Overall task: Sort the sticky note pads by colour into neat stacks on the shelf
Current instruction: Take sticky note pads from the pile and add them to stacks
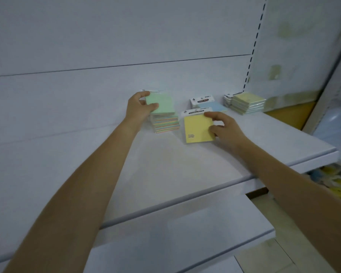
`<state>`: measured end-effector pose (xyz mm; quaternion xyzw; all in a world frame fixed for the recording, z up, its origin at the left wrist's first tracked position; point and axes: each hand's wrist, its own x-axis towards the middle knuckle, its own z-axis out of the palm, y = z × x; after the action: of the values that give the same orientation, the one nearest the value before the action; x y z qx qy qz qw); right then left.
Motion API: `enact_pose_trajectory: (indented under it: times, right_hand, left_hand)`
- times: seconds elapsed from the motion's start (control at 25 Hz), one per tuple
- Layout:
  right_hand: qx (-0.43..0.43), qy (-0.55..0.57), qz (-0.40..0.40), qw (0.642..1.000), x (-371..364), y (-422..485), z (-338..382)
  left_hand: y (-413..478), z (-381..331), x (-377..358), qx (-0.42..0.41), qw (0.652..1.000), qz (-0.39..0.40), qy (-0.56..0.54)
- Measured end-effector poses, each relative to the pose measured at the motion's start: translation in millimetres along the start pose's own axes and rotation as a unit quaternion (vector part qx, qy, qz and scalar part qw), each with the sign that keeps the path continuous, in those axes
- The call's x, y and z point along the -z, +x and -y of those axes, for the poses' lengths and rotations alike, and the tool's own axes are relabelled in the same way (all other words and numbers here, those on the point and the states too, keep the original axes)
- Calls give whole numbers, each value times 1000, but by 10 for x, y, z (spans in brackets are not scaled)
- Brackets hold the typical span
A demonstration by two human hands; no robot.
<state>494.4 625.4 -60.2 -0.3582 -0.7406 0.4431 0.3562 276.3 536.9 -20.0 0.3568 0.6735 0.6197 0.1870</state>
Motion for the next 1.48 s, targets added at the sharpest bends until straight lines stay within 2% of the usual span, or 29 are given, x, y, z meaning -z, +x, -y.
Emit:
enact_pose_trajectory:
  times: [0.28, 0.44, 0.48, 0.56, 0.64, 0.72, 0.8, 0.96, 1.04, 1.24, 1.36, 1.48]
  right_hand:
    - [37, 11, 8, 999, 67, 387, -41]
    - [56, 33, 12, 998, 141, 581, -17]
    - [58, 44, 8, 997, 179, 629, -15]
    - [60, 75, -9, 995, 302, 741, -30]
    - [59, 90, -26, 994, 490, 871, -81]
    - [61, 78, -40, 994, 719, 980, -146]
    - [69, 53, -56, 995, 987, 1085, -225]
    - [45, 24, -84, 995, 1494, 1315, -406]
    - [26, 12, -90, 996, 1710, 1442, -500]
    - [4, -11, -60, 998, 1890, 1677, -633]
    - [3, -73, 2, 997, 1868, 1752, -651]
    - [-4, -163, 62, 985, 1824, 1781, -727]
  left_hand:
    - [342, 92, -162, 77, 989, 30, 122]
    - [410, 99, -160, 92, 975, 15, 200]
    - [402, 87, -183, 75, 966, -13, 246]
    - [328, 37, -294, -18, 937, -90, 336]
    - [198, -35, -498, -131, 923, -122, 340]
    - [52, -107, -789, -207, 923, -94, 311]
    - [-68, -161, -1155, -247, 915, -29, 316]
    - [-174, -123, -1818, -240, 886, 130, 376]
    - [-201, -49, -2067, -215, 868, 178, 410]
    - [-317, 123, -2222, -169, 849, 220, 450]
    - [-381, 188, -2186, -154, 848, 242, 445]
    - [-420, 193, -2204, -150, 850, 229, 450]
